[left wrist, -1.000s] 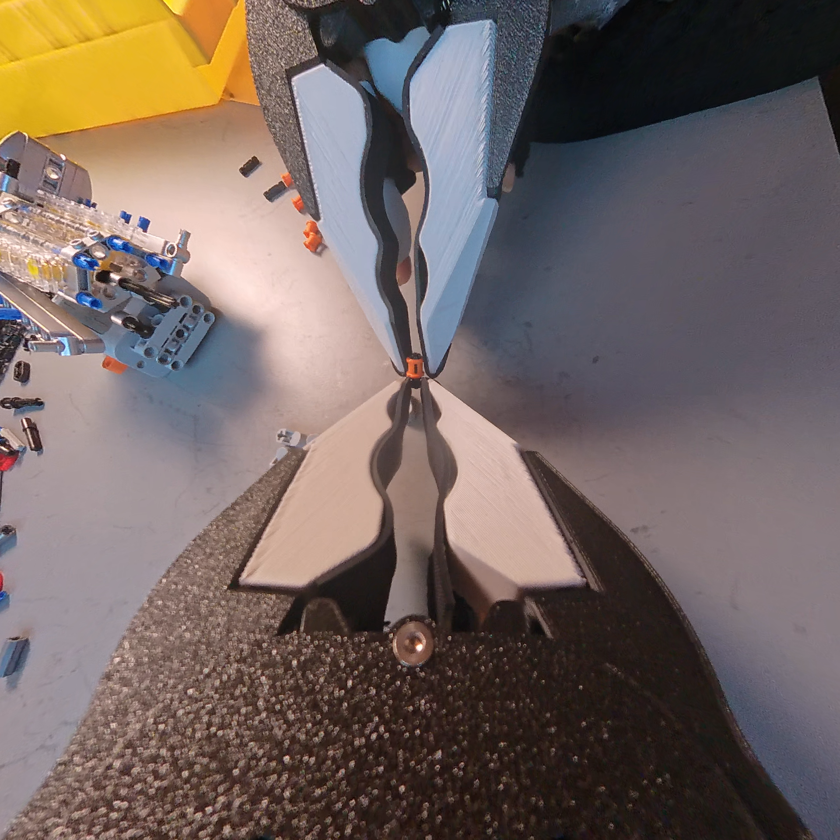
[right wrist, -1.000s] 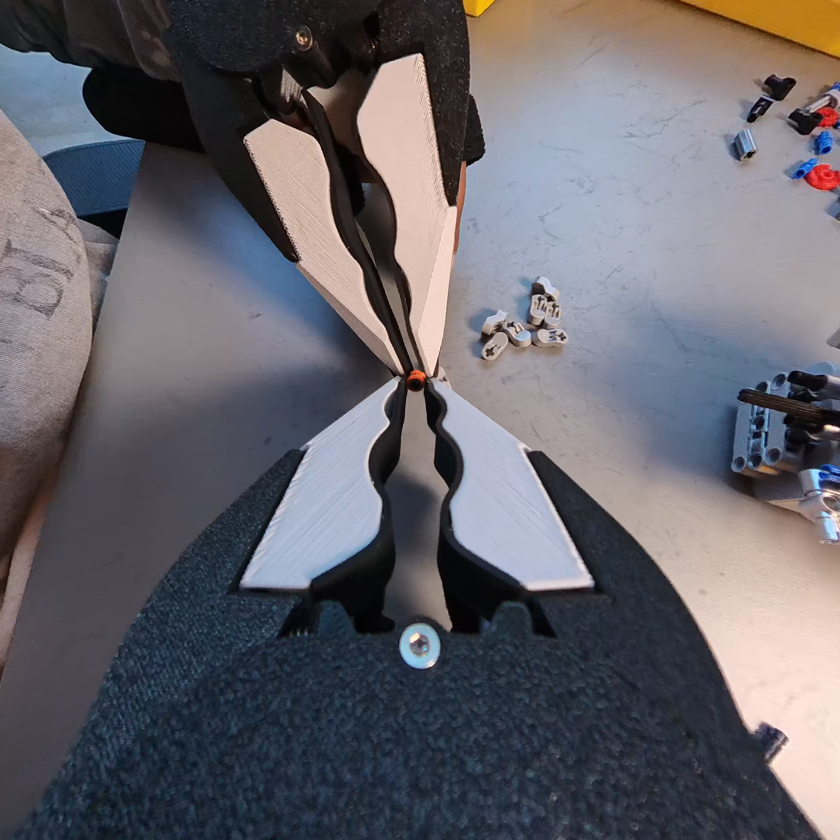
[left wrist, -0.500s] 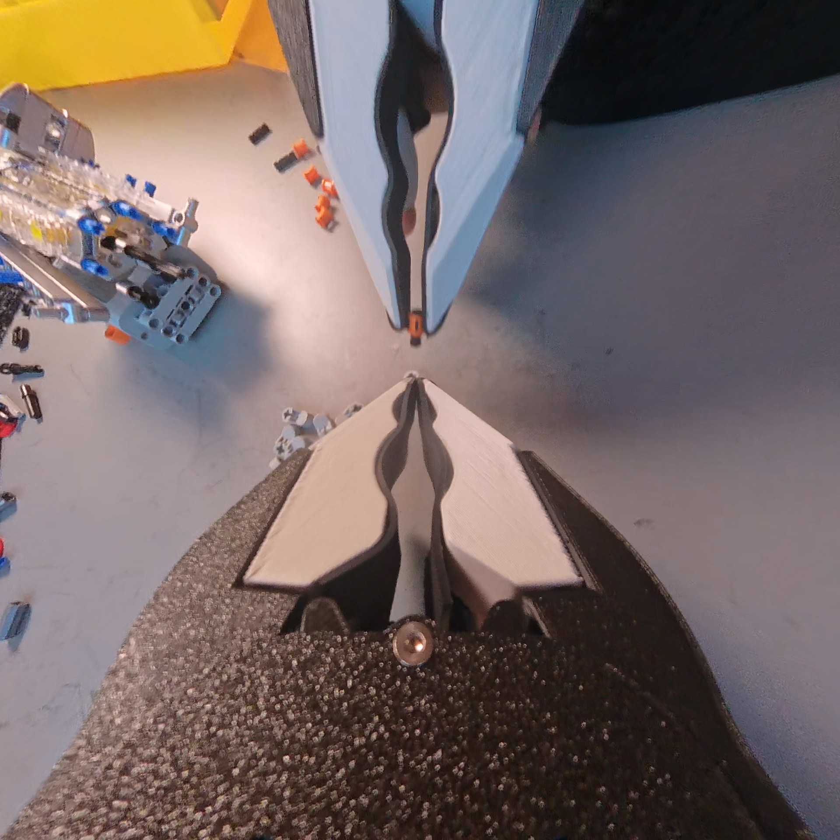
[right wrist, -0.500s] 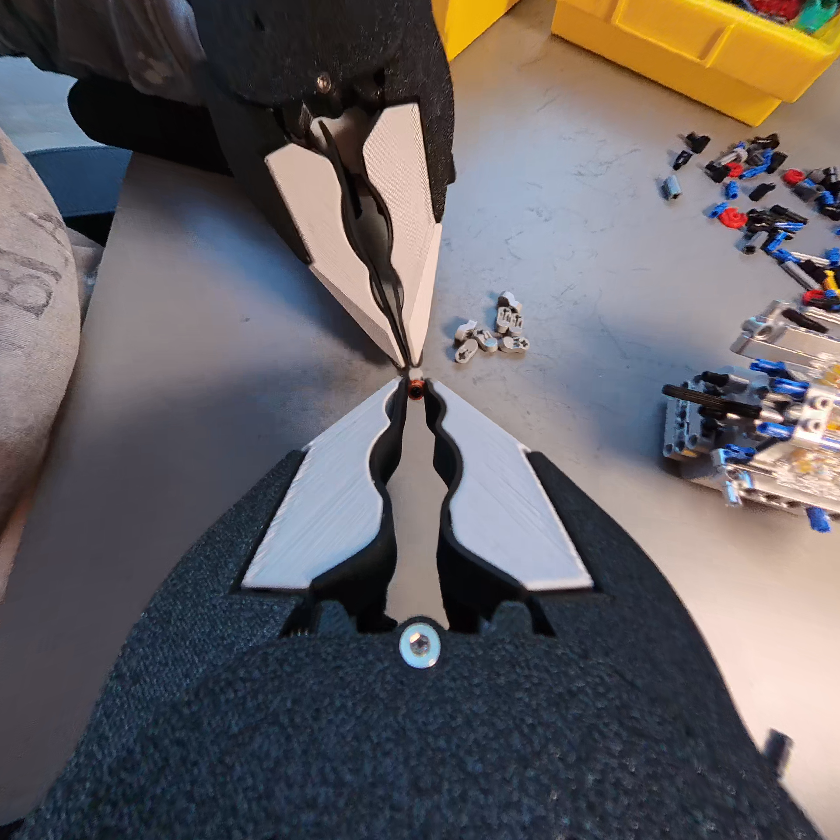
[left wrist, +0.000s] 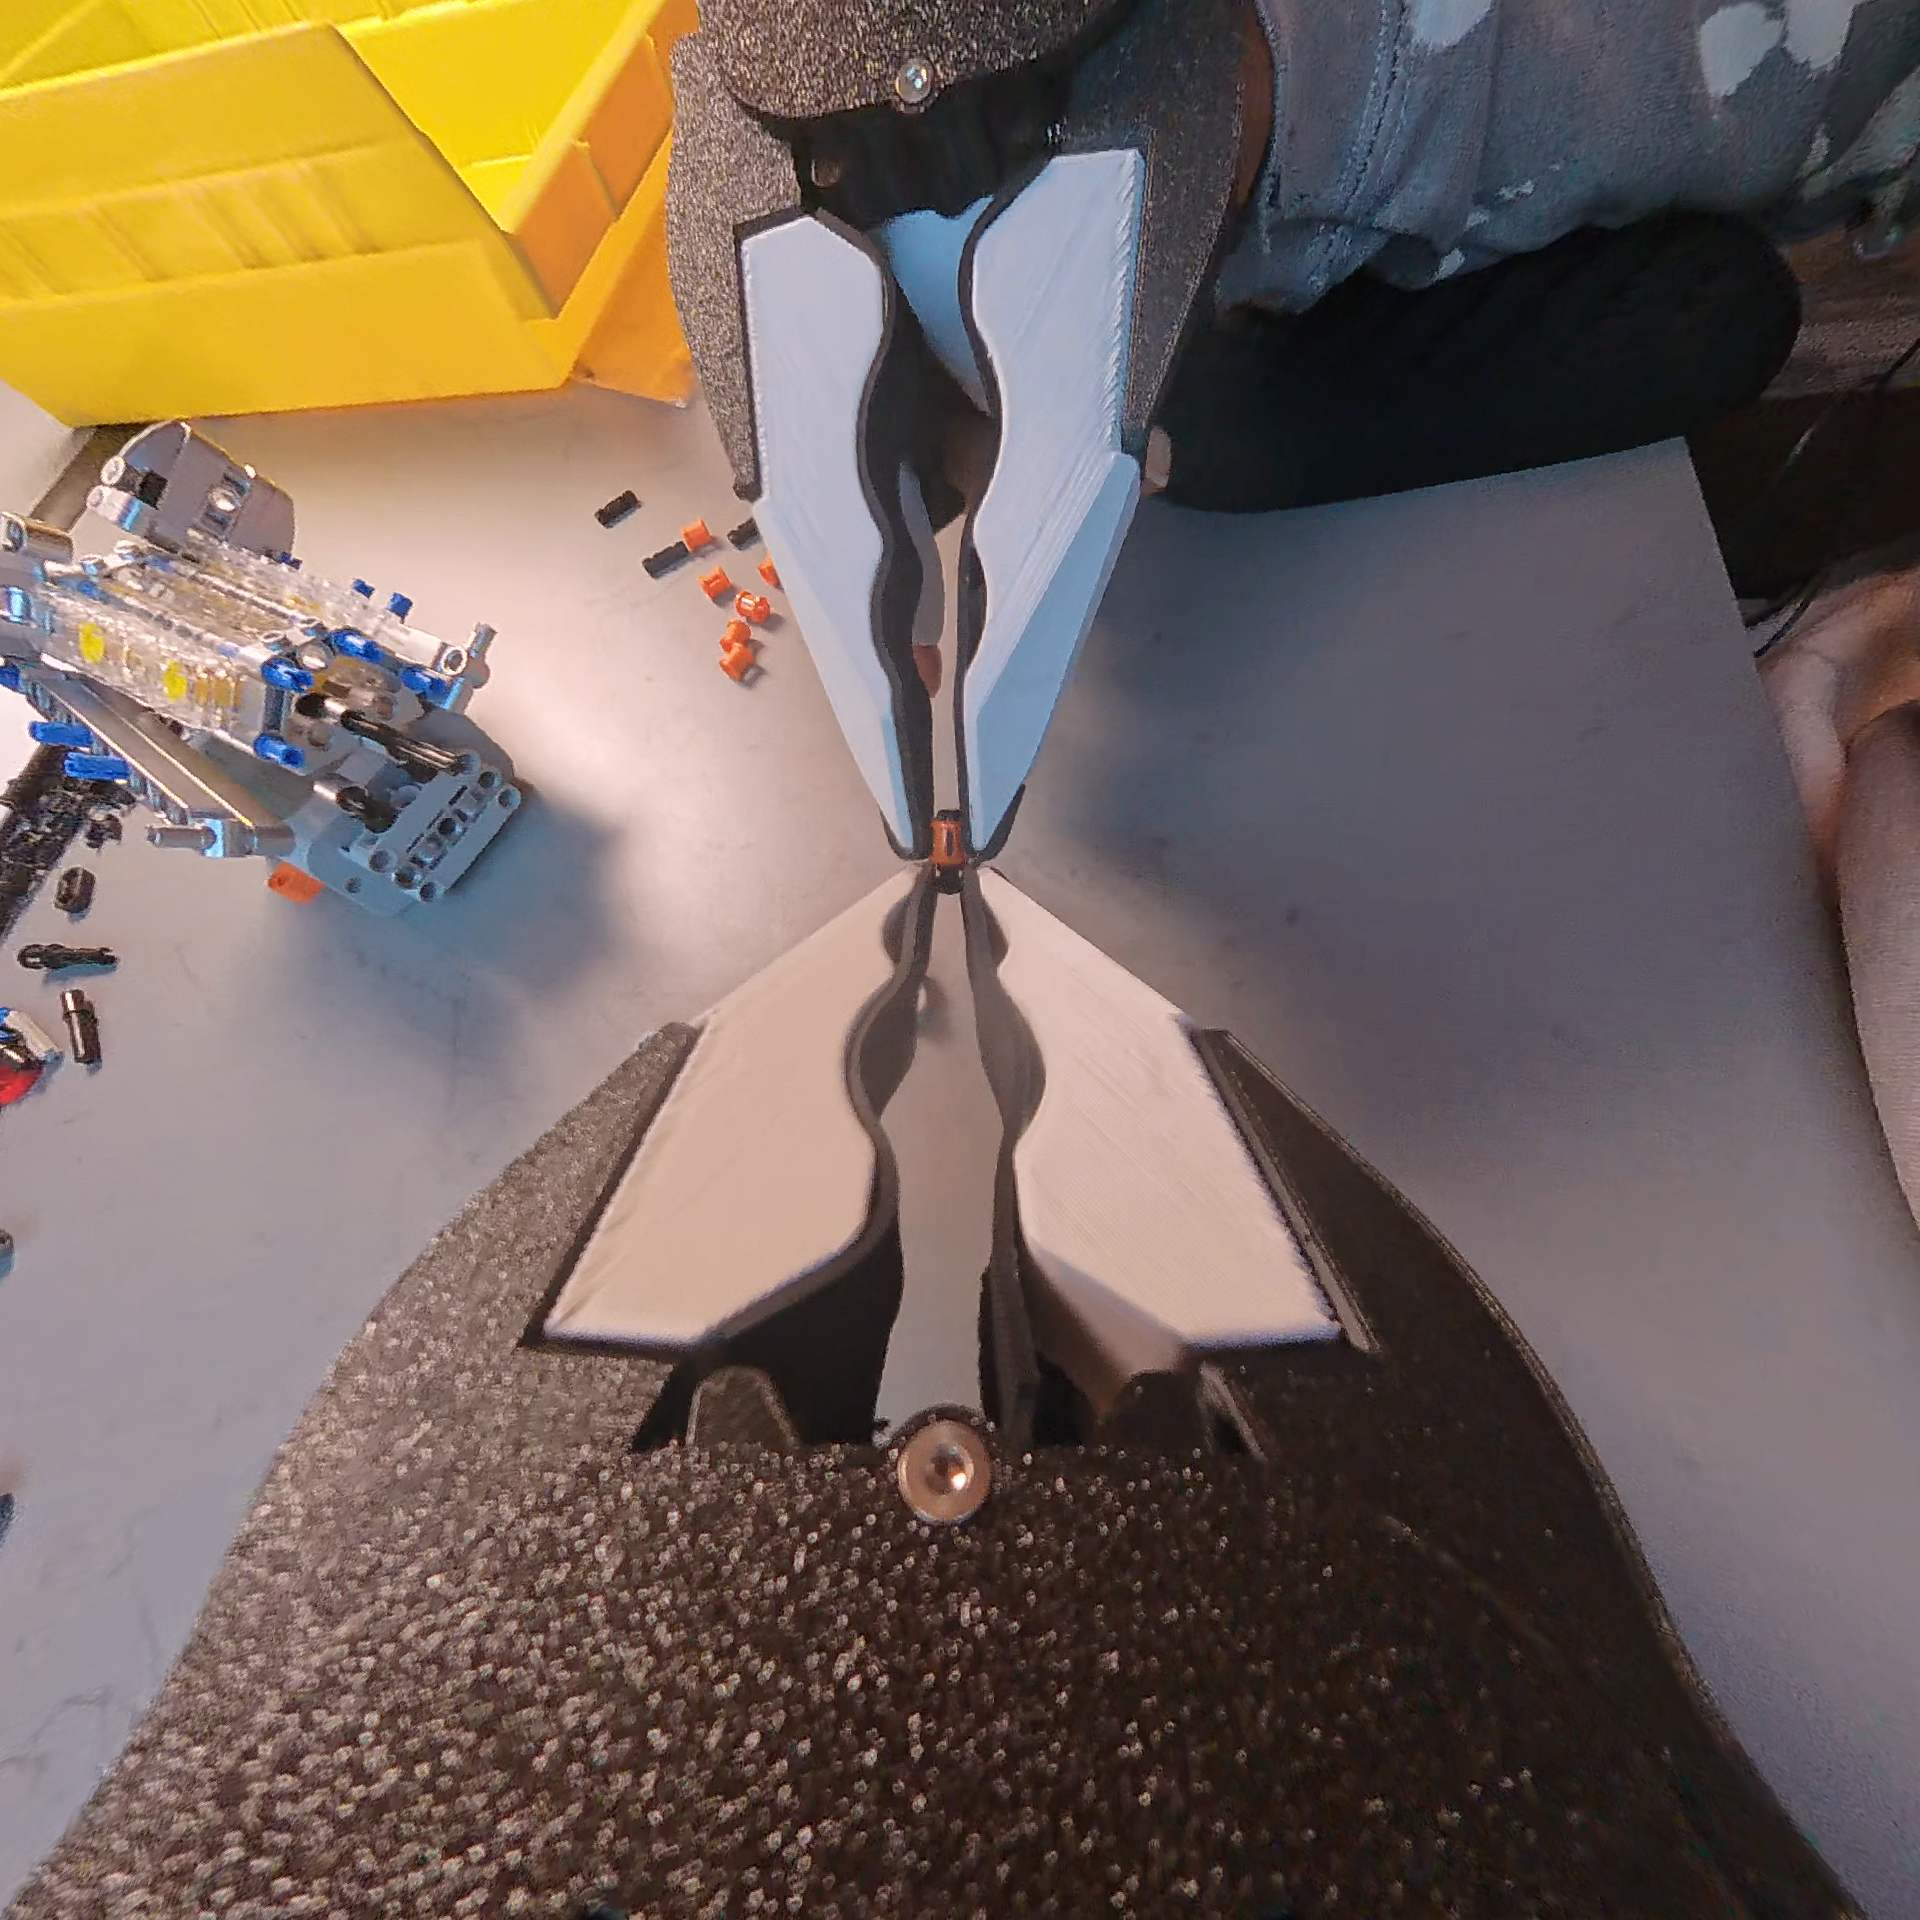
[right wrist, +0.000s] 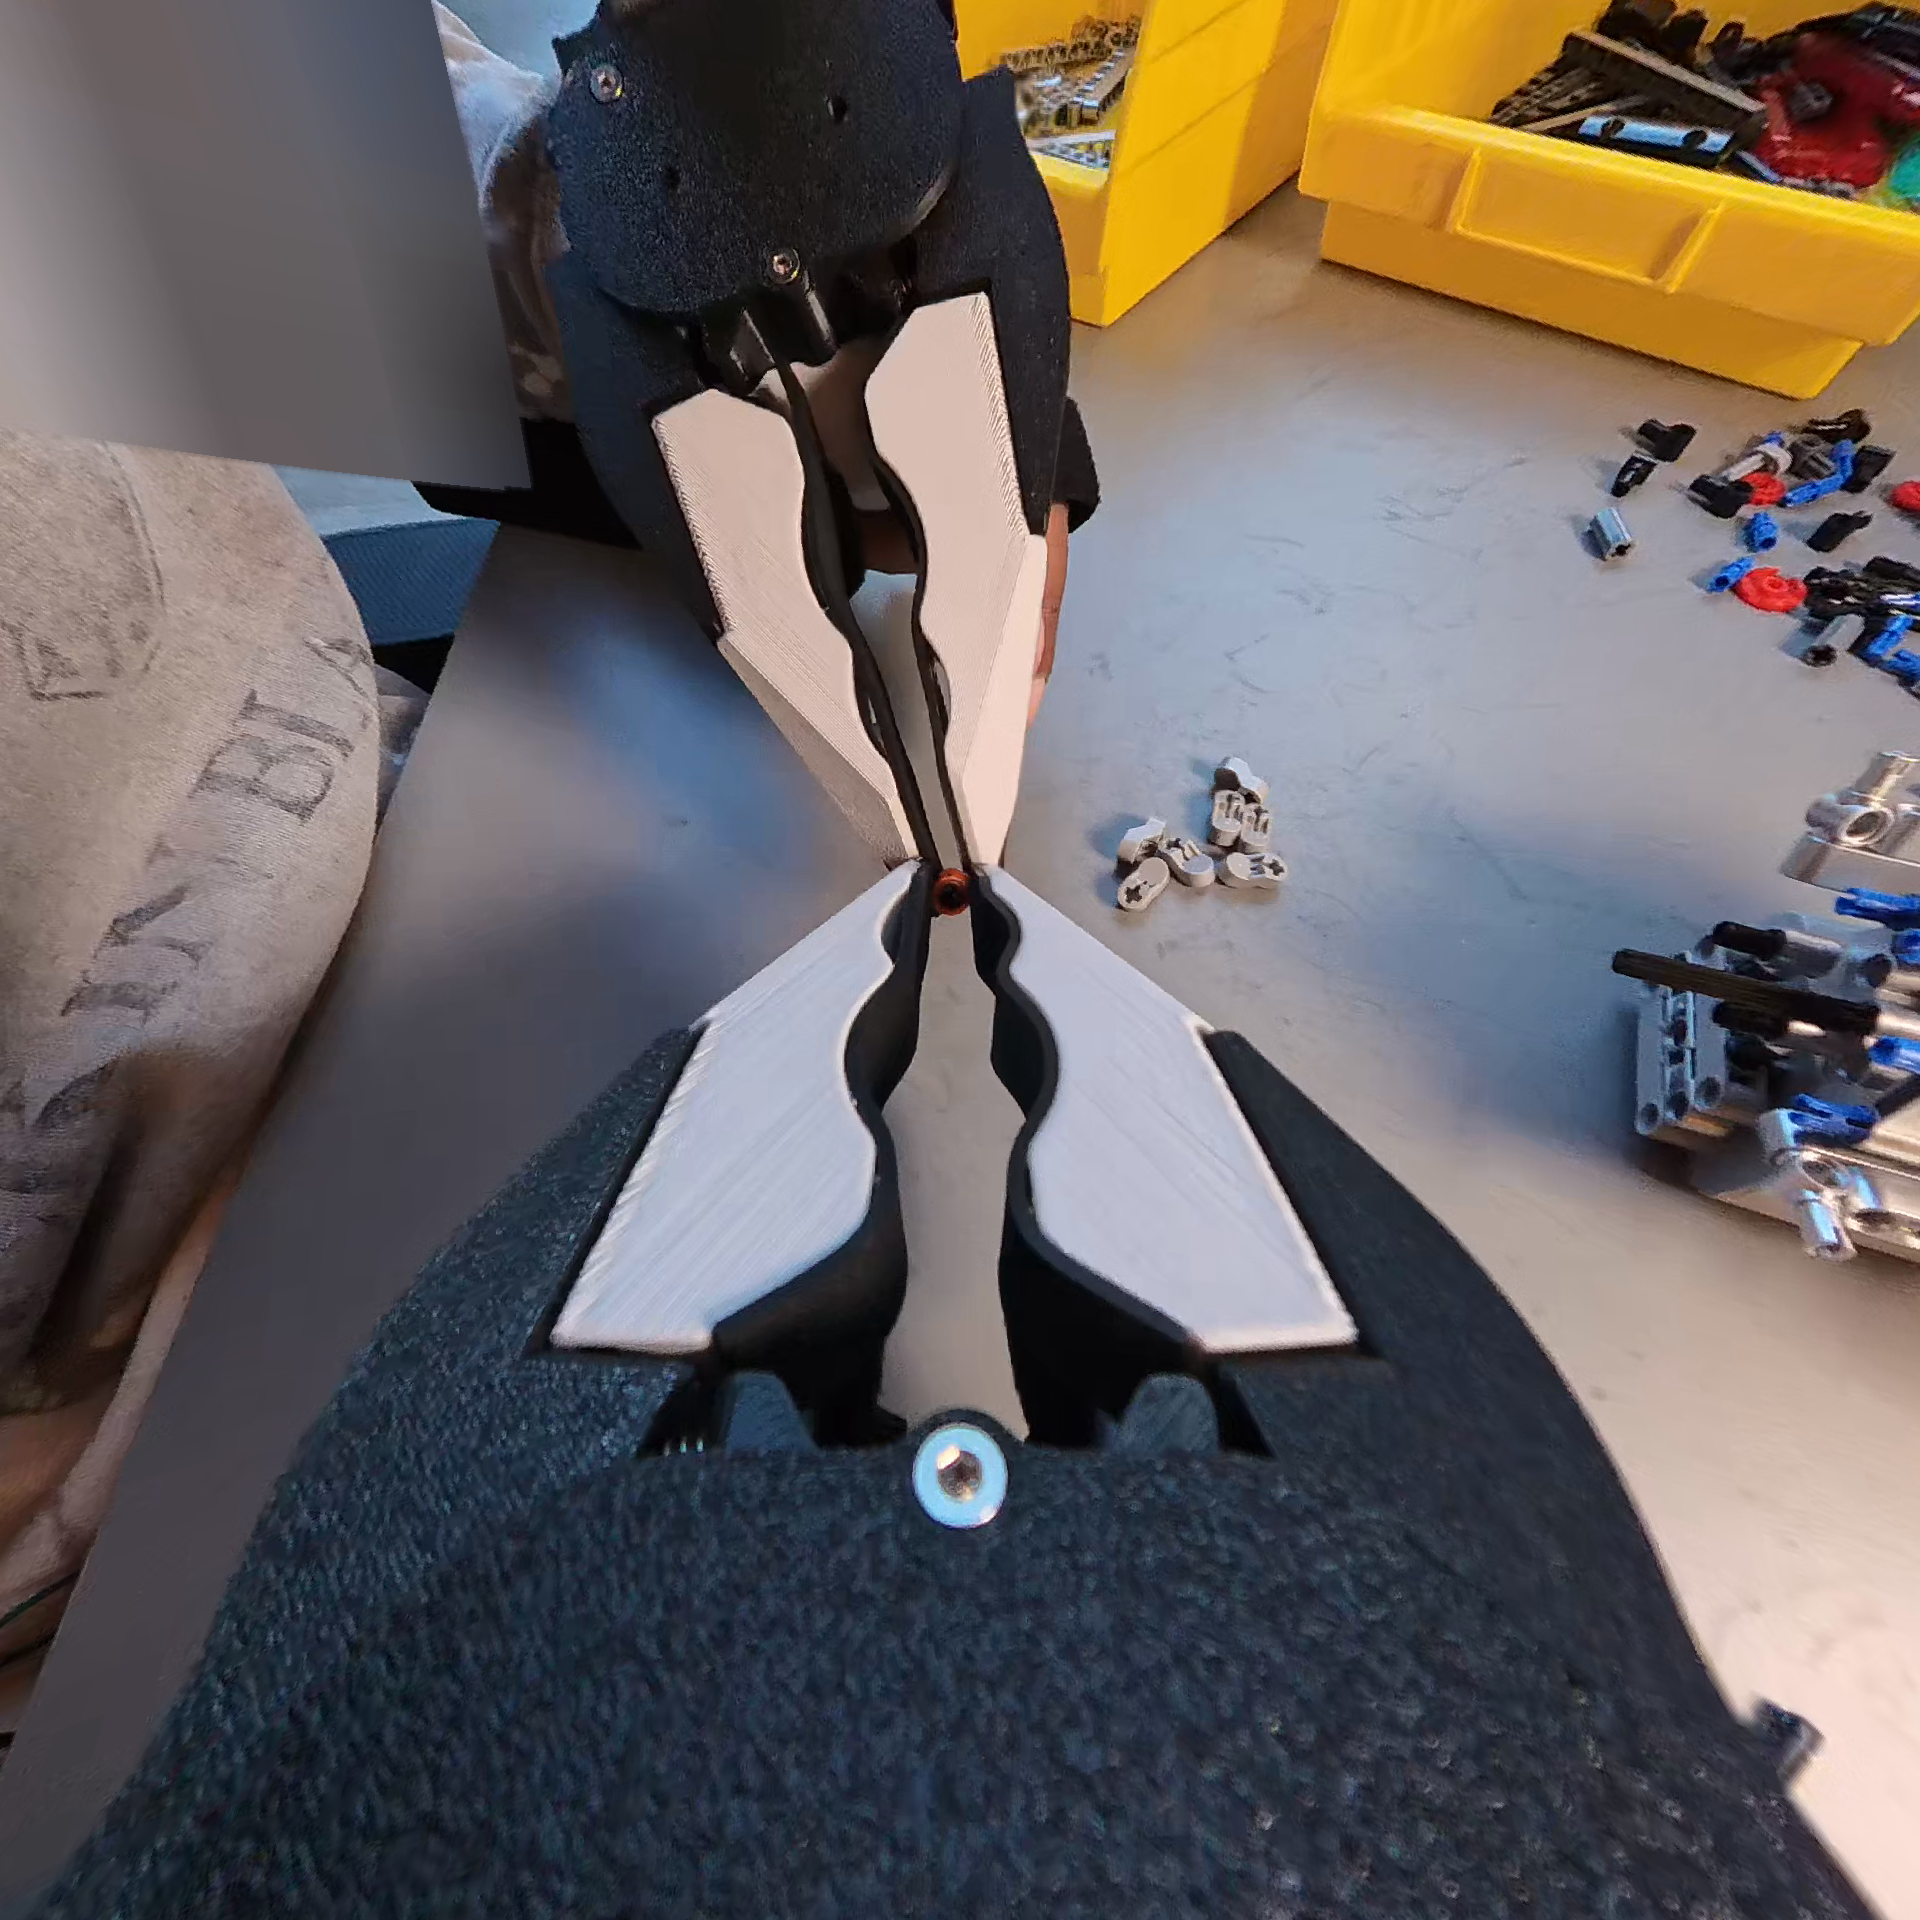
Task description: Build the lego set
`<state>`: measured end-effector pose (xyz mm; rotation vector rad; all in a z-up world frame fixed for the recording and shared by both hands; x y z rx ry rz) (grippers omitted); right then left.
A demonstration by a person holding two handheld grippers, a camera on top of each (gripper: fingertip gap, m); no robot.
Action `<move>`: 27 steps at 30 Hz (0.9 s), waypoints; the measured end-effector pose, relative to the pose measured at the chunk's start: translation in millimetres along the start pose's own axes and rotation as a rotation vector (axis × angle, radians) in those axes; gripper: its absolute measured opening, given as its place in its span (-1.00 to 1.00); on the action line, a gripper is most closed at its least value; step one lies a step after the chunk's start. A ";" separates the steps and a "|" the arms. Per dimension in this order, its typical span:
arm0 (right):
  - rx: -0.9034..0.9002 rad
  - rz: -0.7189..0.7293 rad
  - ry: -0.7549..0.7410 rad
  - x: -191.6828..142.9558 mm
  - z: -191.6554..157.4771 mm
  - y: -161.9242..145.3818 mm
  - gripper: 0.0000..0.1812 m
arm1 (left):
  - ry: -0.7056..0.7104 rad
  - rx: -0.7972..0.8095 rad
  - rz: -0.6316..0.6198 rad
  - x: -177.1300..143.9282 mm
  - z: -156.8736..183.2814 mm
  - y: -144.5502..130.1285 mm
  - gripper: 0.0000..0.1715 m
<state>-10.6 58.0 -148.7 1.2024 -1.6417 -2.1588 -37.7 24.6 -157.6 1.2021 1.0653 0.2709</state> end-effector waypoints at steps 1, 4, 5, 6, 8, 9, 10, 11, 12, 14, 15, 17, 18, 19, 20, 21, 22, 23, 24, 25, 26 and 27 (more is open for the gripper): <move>0.006 0.010 0.004 -0.4 -0.3 0.8 -0.93 | -0.002 -0.001 0.004 -0.7 0.4 0.8 -0.97; -0.001 0.018 0.006 -1.4 -1.0 2.8 -0.93 | 0.001 -0.005 0.014 -2.8 0.9 2.9 -0.98; -0.009 0.012 0.001 -1.2 -0.7 2.6 -0.94 | 0.007 -0.003 0.009 -2.7 0.5 2.6 -0.98; -0.016 0.006 0.003 -1.4 -1.2 2.3 -0.93 | 0.009 -0.002 0.005 -2.3 0.5 2.3 -0.99; -0.014 0.007 0.008 -3.1 -0.9 2.4 -0.94 | 0.008 -0.006 0.006 -1.9 0.8 3.1 -0.99; -0.016 0.007 0.010 -4.0 -1.2 2.6 -0.94 | 0.007 -0.011 0.009 -2.1 0.8 3.9 -0.99; -0.018 0.007 0.013 -4.9 -1.8 3.0 -0.94 | 0.002 -0.016 0.013 -2.4 1.4 4.7 -0.99; -0.022 0.005 0.014 -5.6 -2.4 3.3 -0.94 | -0.002 -0.019 0.017 -2.7 1.9 5.4 -0.99; -0.025 0.005 0.017 -6.3 -3.0 3.9 -0.94 | -0.005 -0.022 0.020 -3.0 2.4 6.0 -0.99; -0.031 0.006 0.024 -8.1 -3.8 4.7 -0.94 | -0.014 -0.029 0.027 -3.7 3.5 7.6 -0.99; -0.034 0.007 0.027 -9.1 -4.4 5.1 -0.94 | -0.018 -0.033 0.032 -4.2 3.9 8.6 -0.99; -0.039 0.012 0.032 -11.1 -5.3 6.3 -0.94 | -0.026 -0.038 0.041 -5.0 5.0 10.7 -0.99; -0.041 0.011 0.035 -11.9 -5.7 6.7 -0.94 | -0.031 -0.042 0.044 -5.2 5.4 11.6 -0.99; -0.041 0.011 0.036 -12.6 -5.7 7.0 -0.94 | -0.035 -0.046 0.048 -5.5 5.5 12.4 -0.99; -0.041 0.010 0.037 -13.1 -5.9 7.3 -0.94 | -0.036 -0.047 0.050 -5.8 5.6 12.9 -0.99; -0.042 0.011 0.039 -13.6 -6.3 7.6 -0.94 | -0.039 -0.048 0.052 -6.2 5.8 13.3 -0.99; -0.043 0.013 0.040 -14.5 -6.4 8.1 -0.94 | -0.041 -0.050 0.055 -6.6 6.0 13.8 -0.99; -0.043 0.013 0.039 -15.8 -5.9 8.1 -0.94 | -0.040 -0.050 0.057 -7.3 5.8 14.0 -0.99; -0.042 0.018 0.041 -17.3 -5.9 8.7 -0.94 | -0.039 -0.052 0.060 -8.0 5.5 14.4 -0.99; -0.040 0.014 0.038 -19.3 -5.1 7.8 -0.94 | -0.037 -0.054 0.056 -8.6 4.9 13.7 -0.99; -0.044 0.001 0.011 -25.0 -0.4 4.7 -0.94 | -0.016 -0.045 0.036 -9.6 1.0 9.1 -0.99; -0.029 0.021 -0.013 -33.8 4.9 4.3 -0.94 | 0.008 -0.048 0.020 -11.8 -5.2 2.4 -1.00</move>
Point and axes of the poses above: each gripper's, where its closed fingertips meet, x out along the fingers, y out of its top, z = x × y across the jaws, the point moved 3 cm from there along -x, back along the fingers, and after that the axes turned 9 degrees about -x, right-handed, at the moved point
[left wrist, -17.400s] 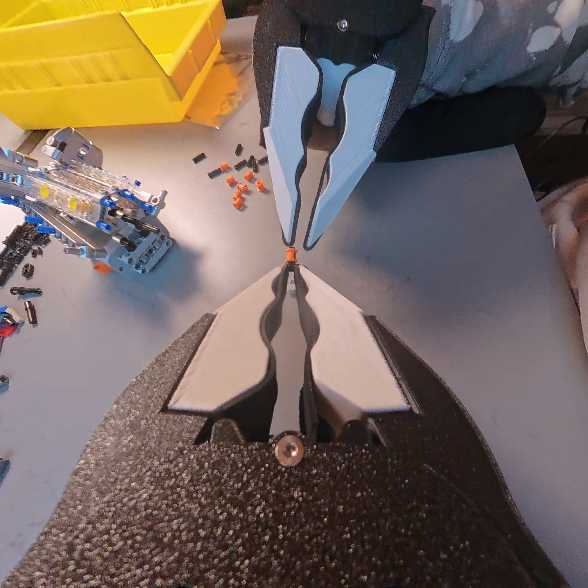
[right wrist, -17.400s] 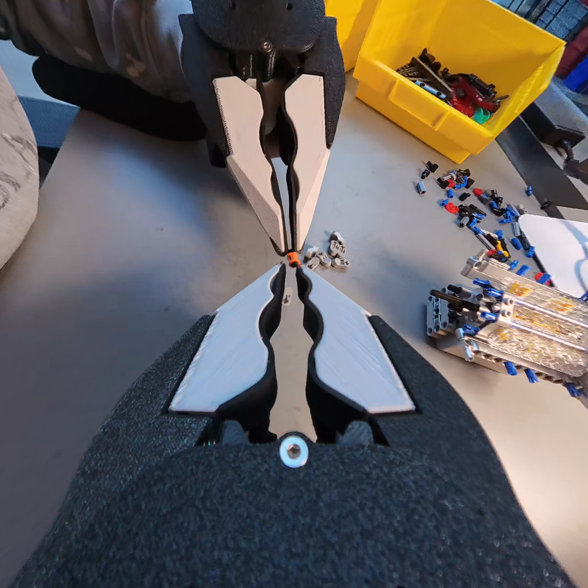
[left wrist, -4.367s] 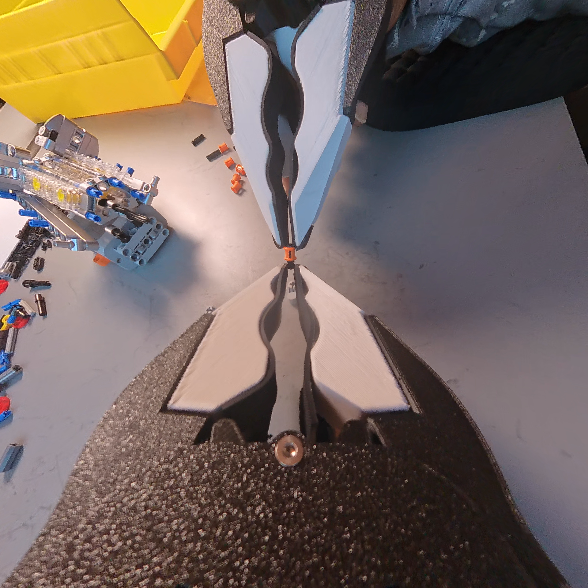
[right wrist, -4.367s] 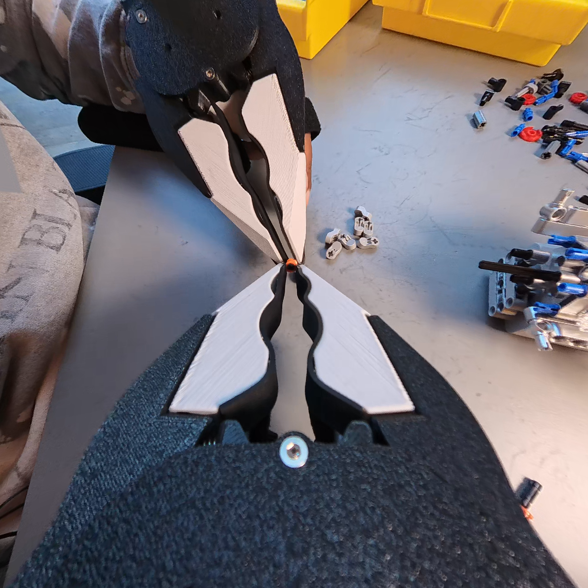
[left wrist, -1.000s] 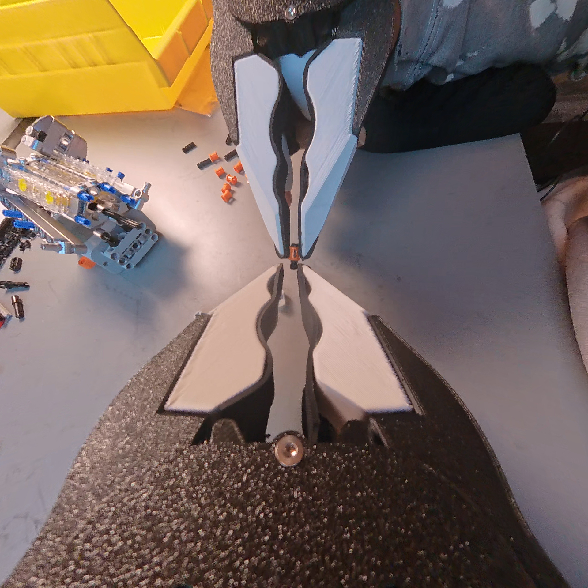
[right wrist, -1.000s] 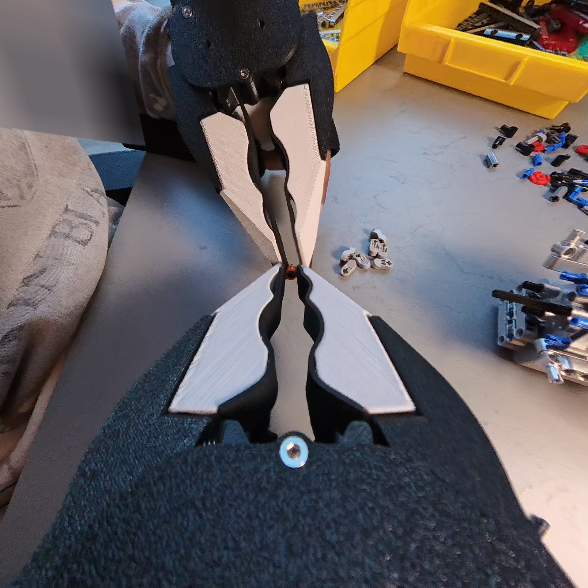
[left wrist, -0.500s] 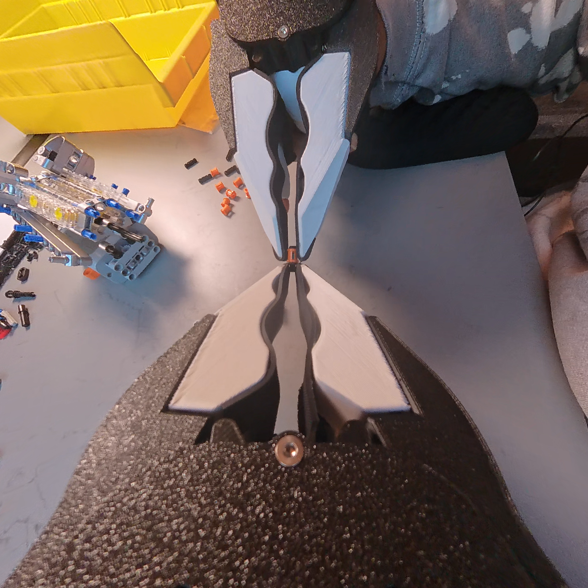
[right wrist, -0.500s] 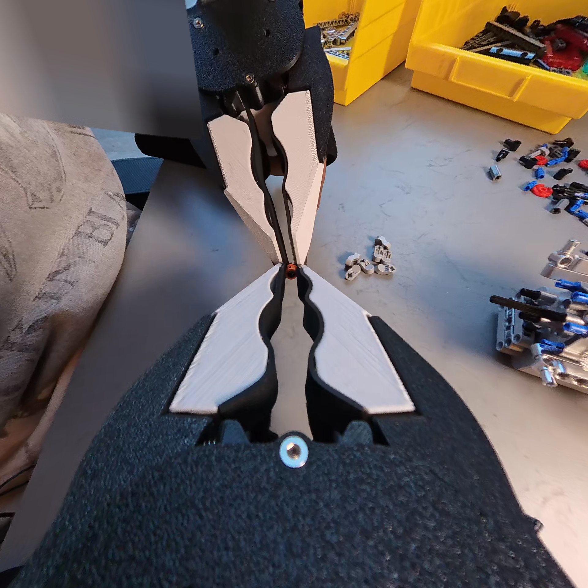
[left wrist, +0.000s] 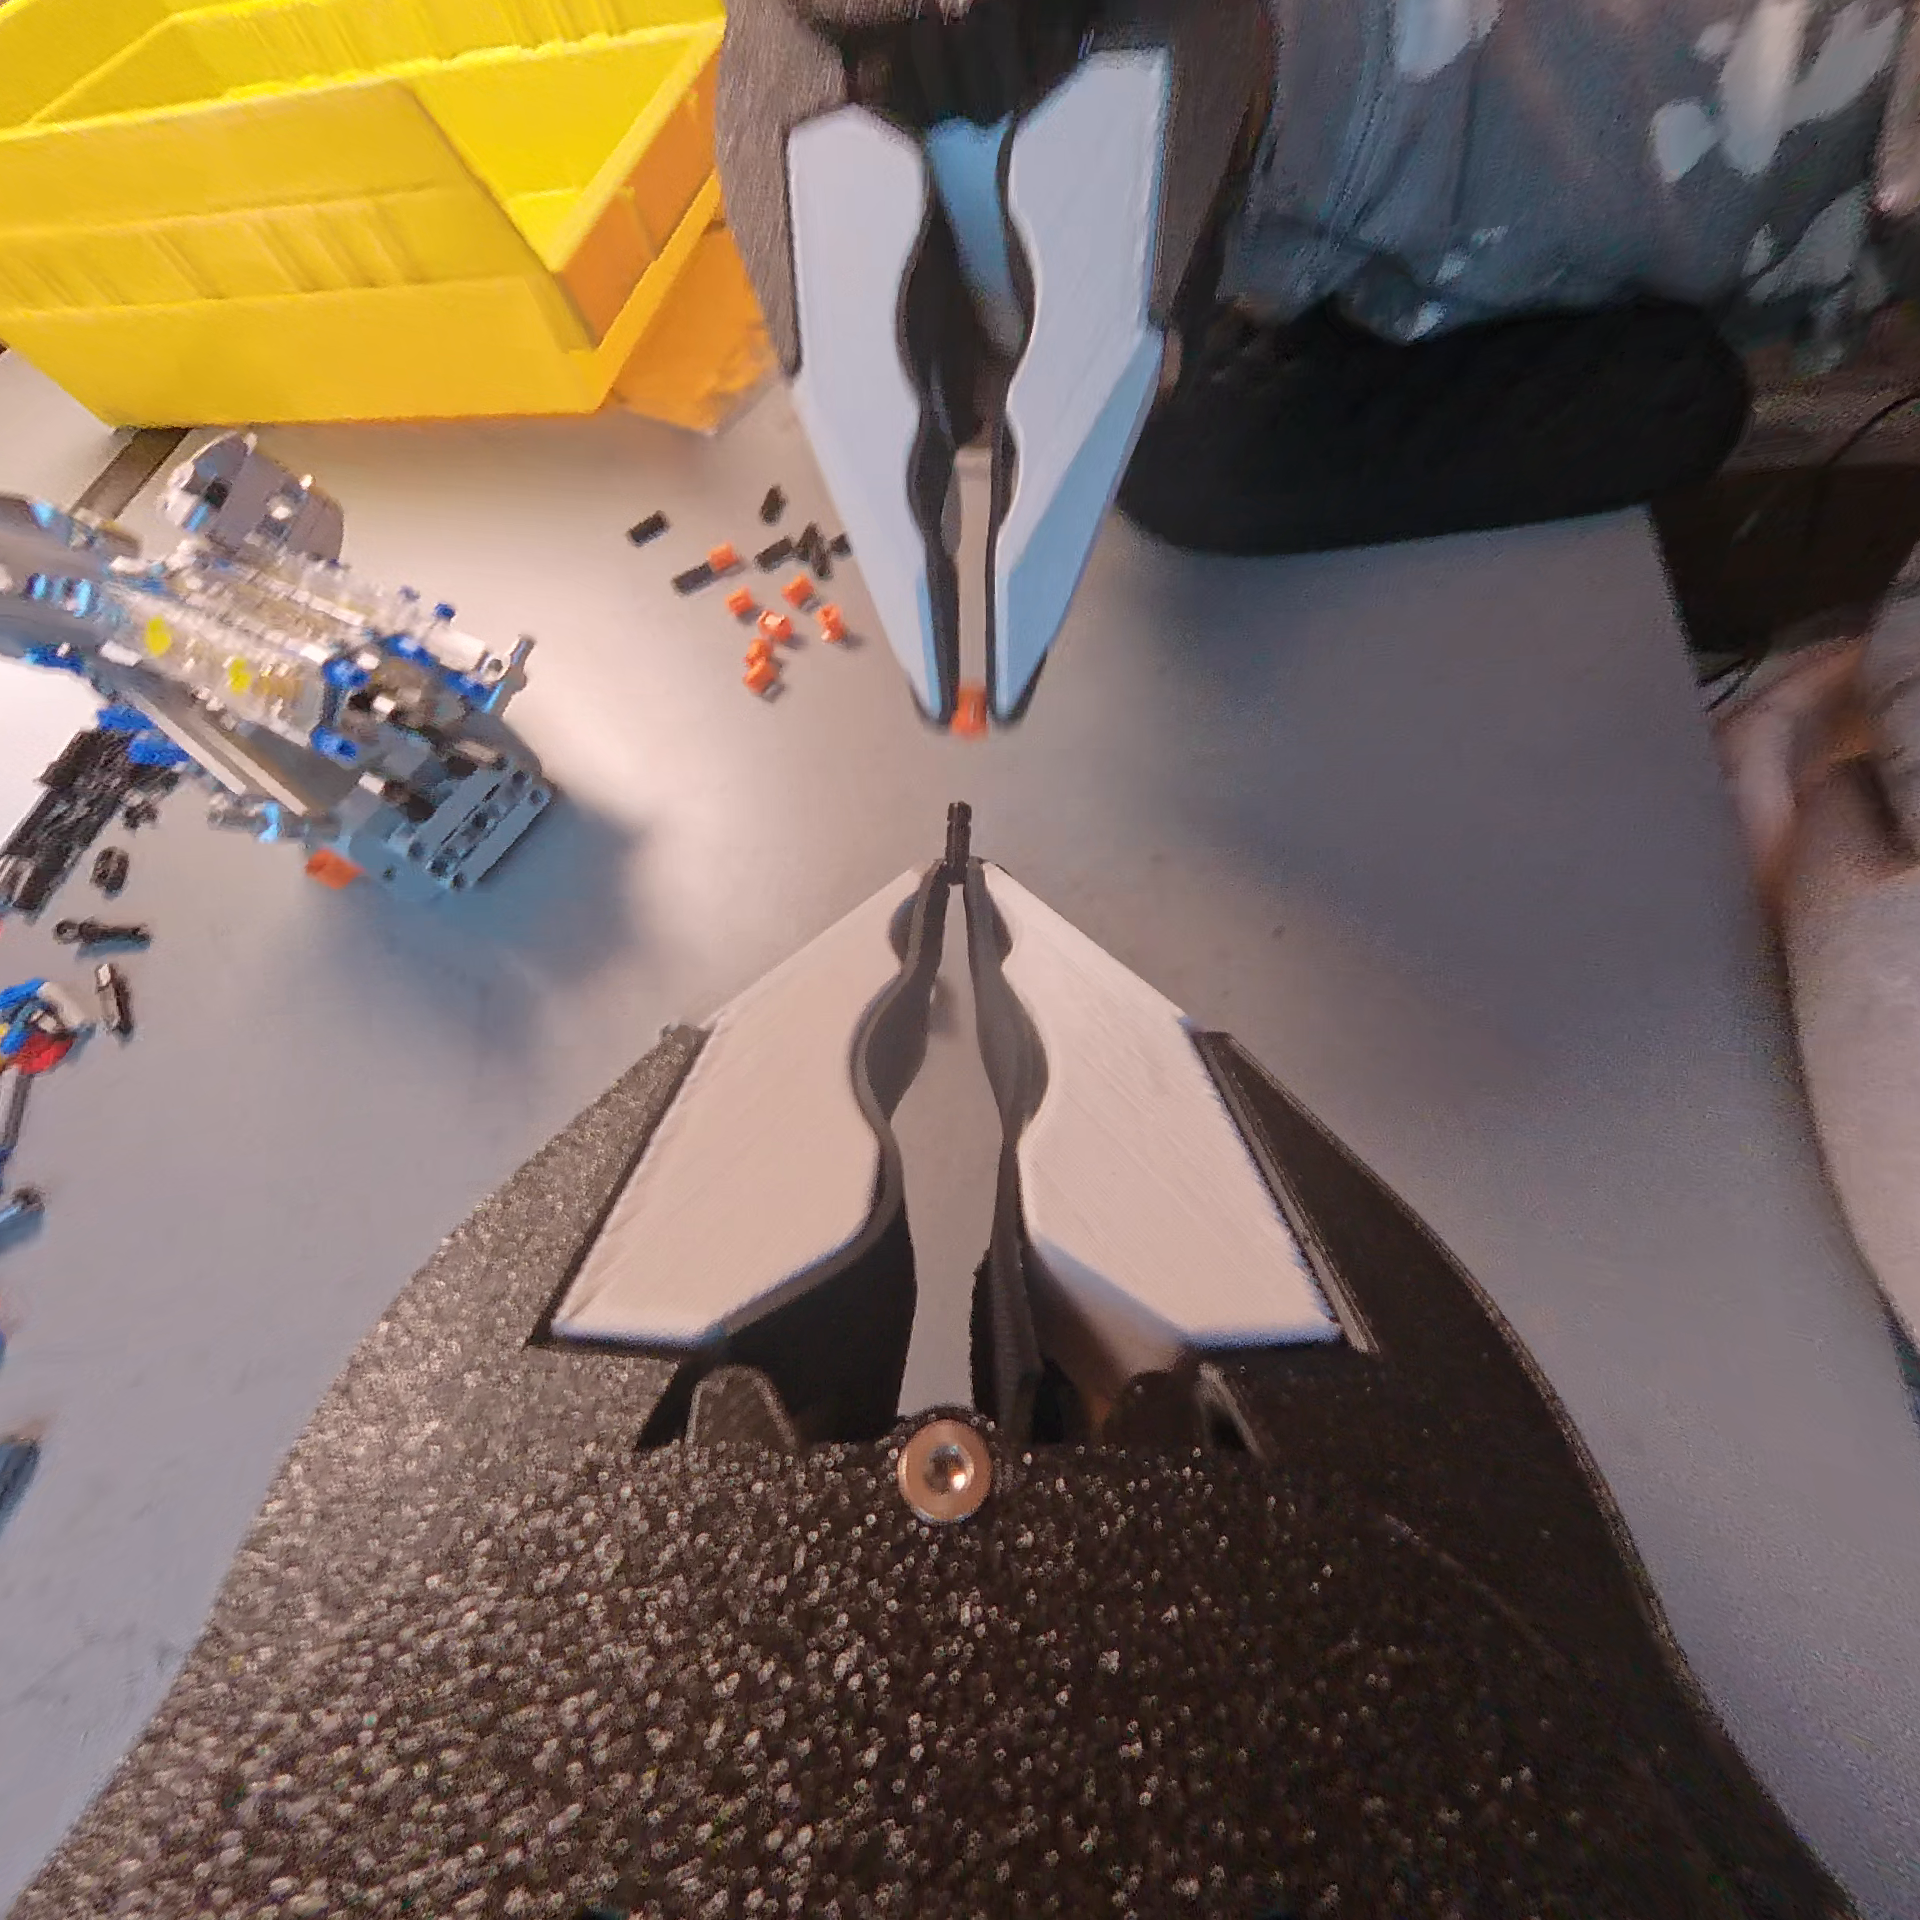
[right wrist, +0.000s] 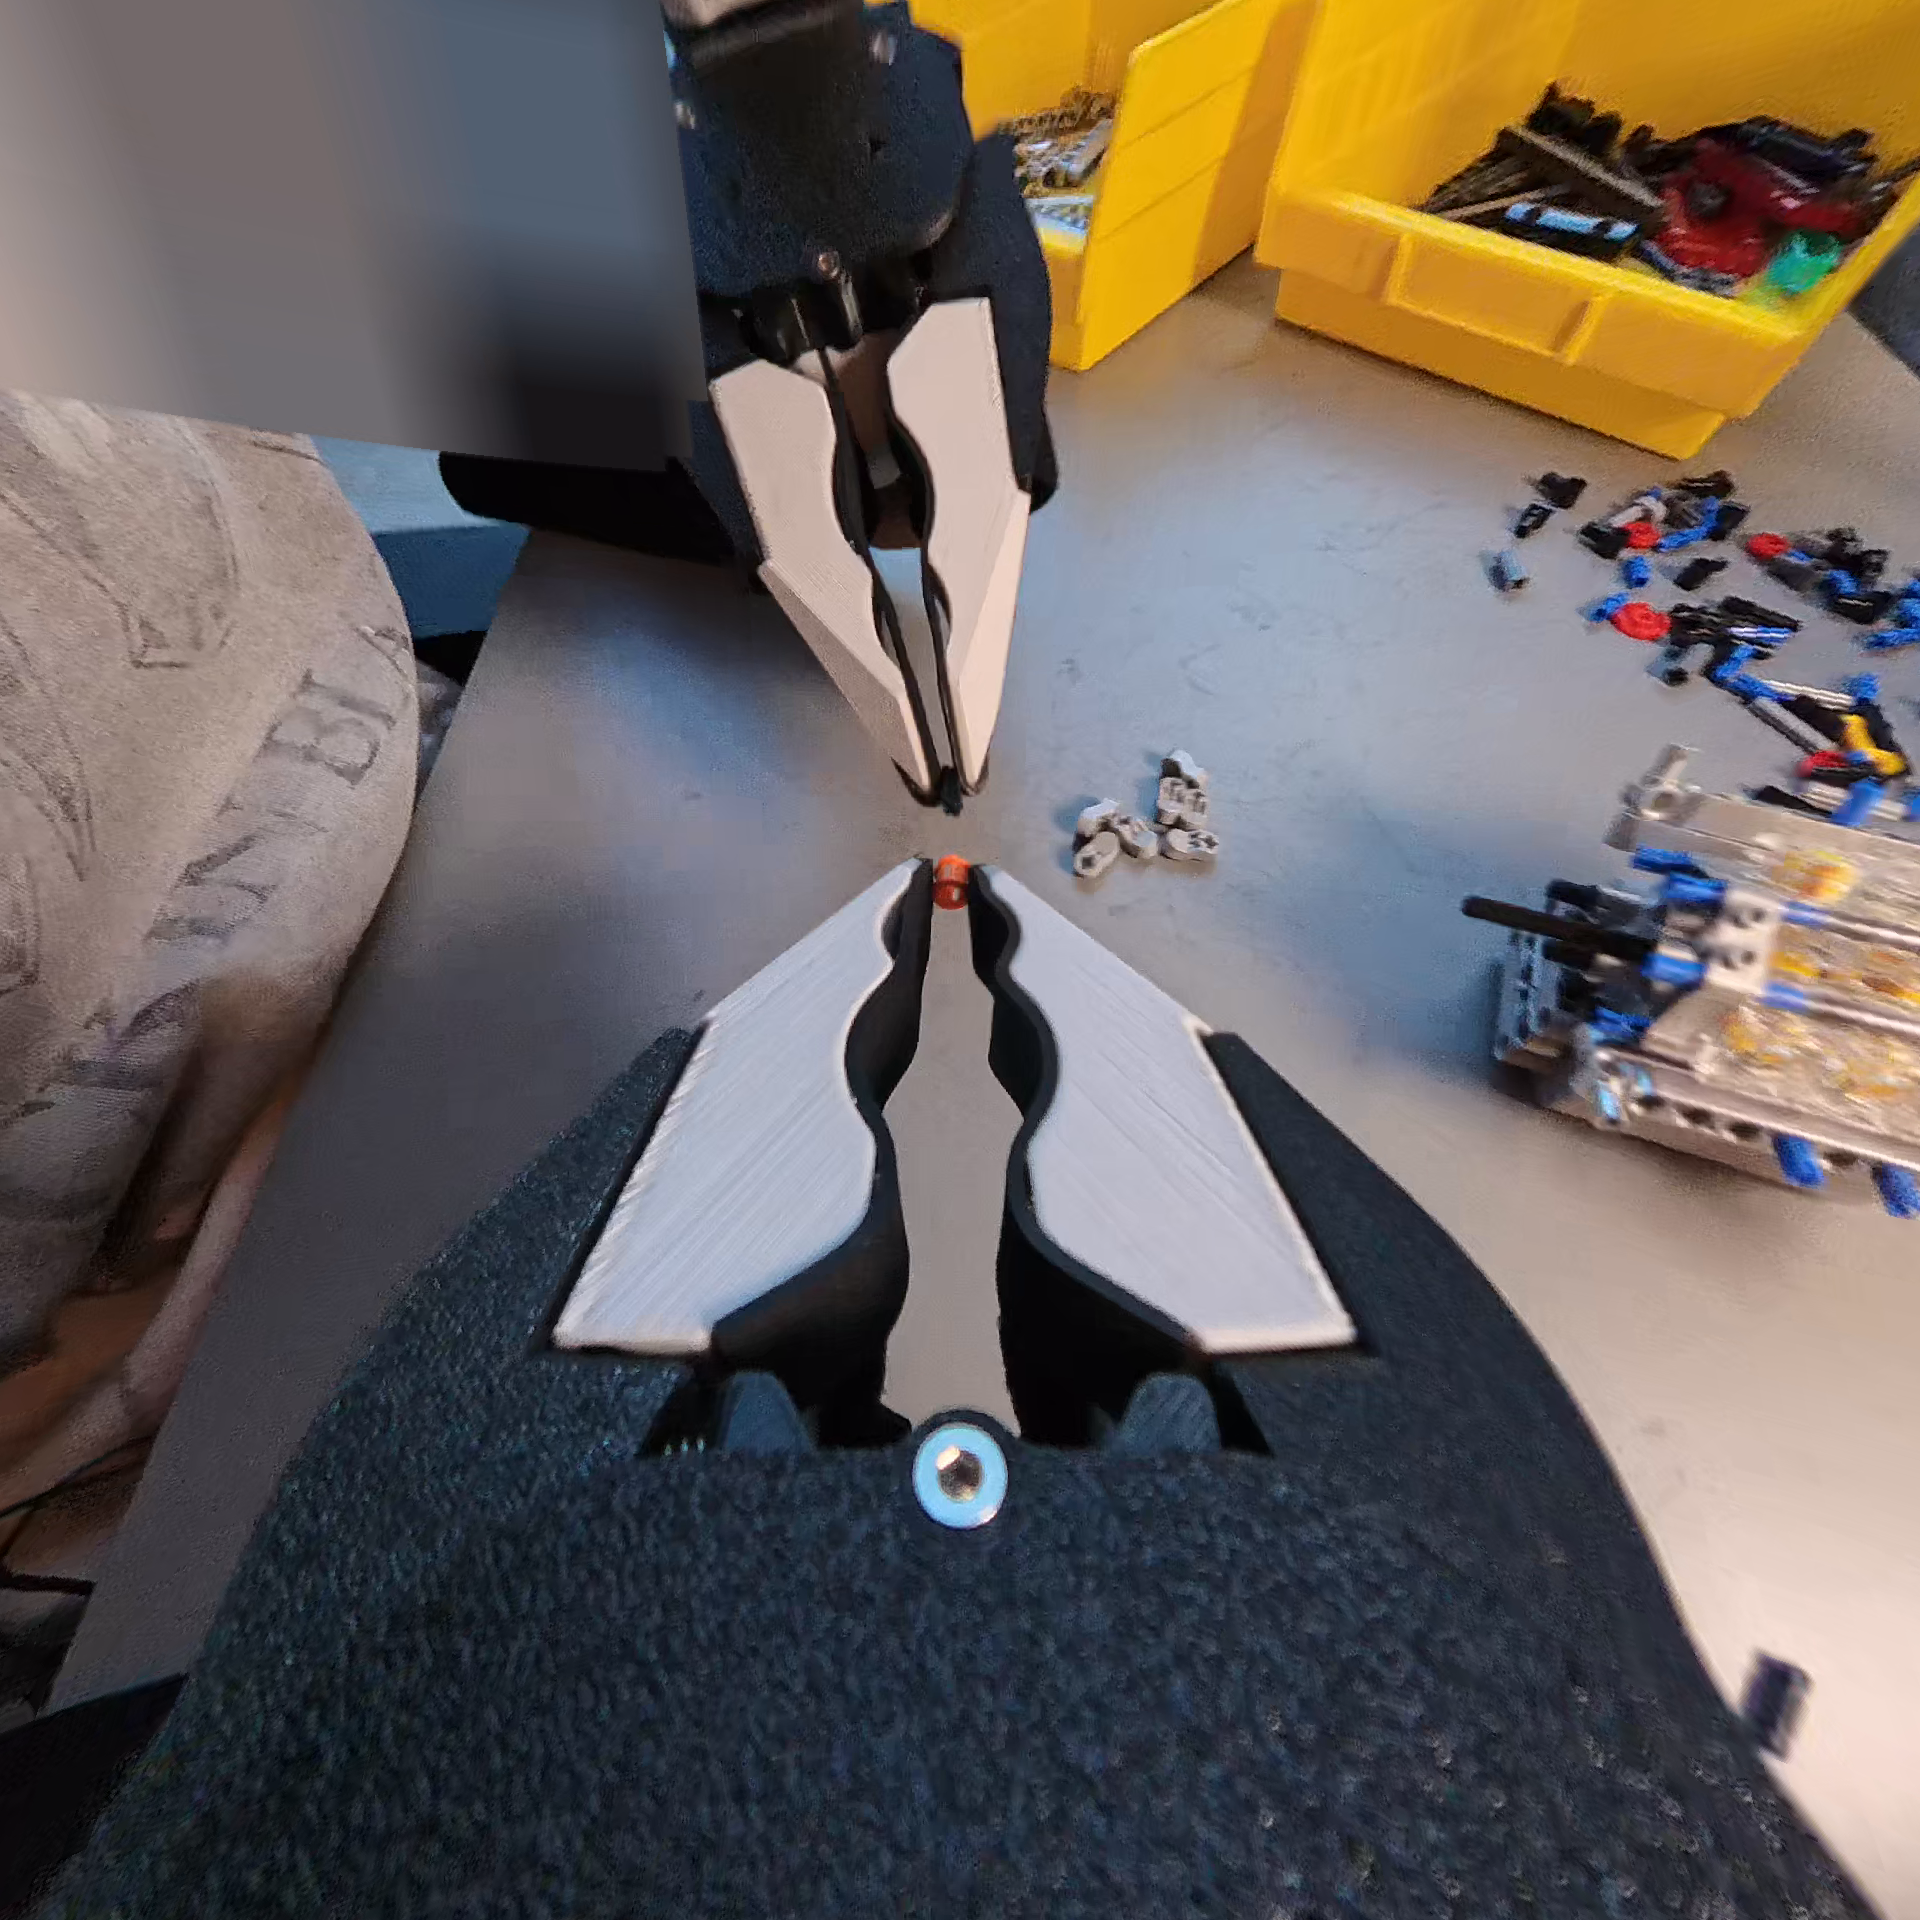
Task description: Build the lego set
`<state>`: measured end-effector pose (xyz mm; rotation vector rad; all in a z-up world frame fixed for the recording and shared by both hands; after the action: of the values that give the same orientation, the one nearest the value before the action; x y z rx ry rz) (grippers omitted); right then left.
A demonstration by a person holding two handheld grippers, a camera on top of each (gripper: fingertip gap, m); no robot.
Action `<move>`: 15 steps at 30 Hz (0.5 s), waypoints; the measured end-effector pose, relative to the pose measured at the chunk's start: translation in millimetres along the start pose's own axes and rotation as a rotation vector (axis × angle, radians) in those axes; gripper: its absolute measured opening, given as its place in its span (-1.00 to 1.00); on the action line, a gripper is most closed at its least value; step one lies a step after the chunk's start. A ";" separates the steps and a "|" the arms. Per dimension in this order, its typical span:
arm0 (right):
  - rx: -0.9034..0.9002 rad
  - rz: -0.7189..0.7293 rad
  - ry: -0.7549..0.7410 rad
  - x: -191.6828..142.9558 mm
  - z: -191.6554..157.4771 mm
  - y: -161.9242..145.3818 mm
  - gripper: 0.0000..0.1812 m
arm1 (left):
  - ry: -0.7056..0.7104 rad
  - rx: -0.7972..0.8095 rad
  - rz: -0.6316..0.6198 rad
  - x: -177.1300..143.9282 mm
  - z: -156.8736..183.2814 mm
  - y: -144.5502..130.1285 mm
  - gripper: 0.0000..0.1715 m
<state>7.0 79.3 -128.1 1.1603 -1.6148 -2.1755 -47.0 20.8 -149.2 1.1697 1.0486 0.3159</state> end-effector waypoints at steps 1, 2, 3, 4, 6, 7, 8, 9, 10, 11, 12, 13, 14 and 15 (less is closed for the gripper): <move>0.017 0.022 -0.018 -8.2 4.3 0.2 -0.94 | 0.002 -0.028 0.002 -3.4 -4.5 -4.4 -1.00; 0.019 0.008 -0.036 -12.0 6.9 -3.6 -0.94 | 0.002 -0.044 0.007 -6.1 -7.6 -6.8 -0.99; 0.018 -0.027 -0.056 -10.9 9.4 -9.9 -0.94 | 0.007 -0.047 0.009 -7.1 -9.7 -7.0 -0.99; 0.011 -0.089 -0.087 -6.5 13.3 -19.5 -0.94 | 0.004 -0.052 0.015 -6.5 -10.4 -5.4 -0.99; -0.027 -0.258 -0.110 6.3 15.7 -44.6 -0.93 | -0.005 -0.052 0.022 -3.0 -10.1 -2.5 -0.99; -0.032 -0.292 -0.096 12.2 13.4 -51.3 -0.93 | -0.005 -0.049 0.022 -1.1 -10.3 -2.5 -0.98; -0.031 -0.326 -0.091 15.7 12.9 -57.0 -0.93 | -0.004 -0.050 0.019 0.3 -10.6 -3.3 -0.99; -0.041 -0.368 -0.114 16.4 16.1 -62.7 -0.90 | -0.001 -0.051 0.012 1.6 -10.9 -4.7 -0.98; -0.047 -0.369 -0.129 15.6 18.0 -62.0 -0.84 | 0.003 -0.049 0.006 2.6 -10.9 -6.3 -0.98; -0.037 -0.345 -0.131 14.0 18.4 -57.5 -0.76 | 0.009 -0.042 0.004 3.6 -10.3 -7.3 -0.98; -0.027 -0.295 -0.145 11.6 19.9 -49.5 -0.75 | 0.017 -0.034 0.006 4.3 -9.8 -7.3 -0.98; -0.015 -0.213 -0.139 9.5 18.7 -37.0 -0.75 | 0.025 -0.025 0.013 4.8 -9.3 -6.3 -0.98; 0.006 -0.122 -0.114 8.3 14.8 -22.9 -0.76 | 0.026 -0.018 0.025 5.1 -8.4 -4.5 -0.98; 0.019 -0.060 -0.089 8.4 11.0 -12.1 -0.76 | 0.025 -0.011 0.040 5.3 -7.3 -1.9 -0.98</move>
<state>-2.7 87.2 -141.5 1.1477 -1.6603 -2.2842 -50.7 28.0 -153.6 1.1801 1.0451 0.3685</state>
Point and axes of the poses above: each gripper's, where its closed fingertips meet, x out along the fingers, y out of its top, z = x × y across the jaws, the point moved 3 cm from there along -x, back along the fingers, and after that the axes turned 9 degrees about -x, right-handed, at the moved point
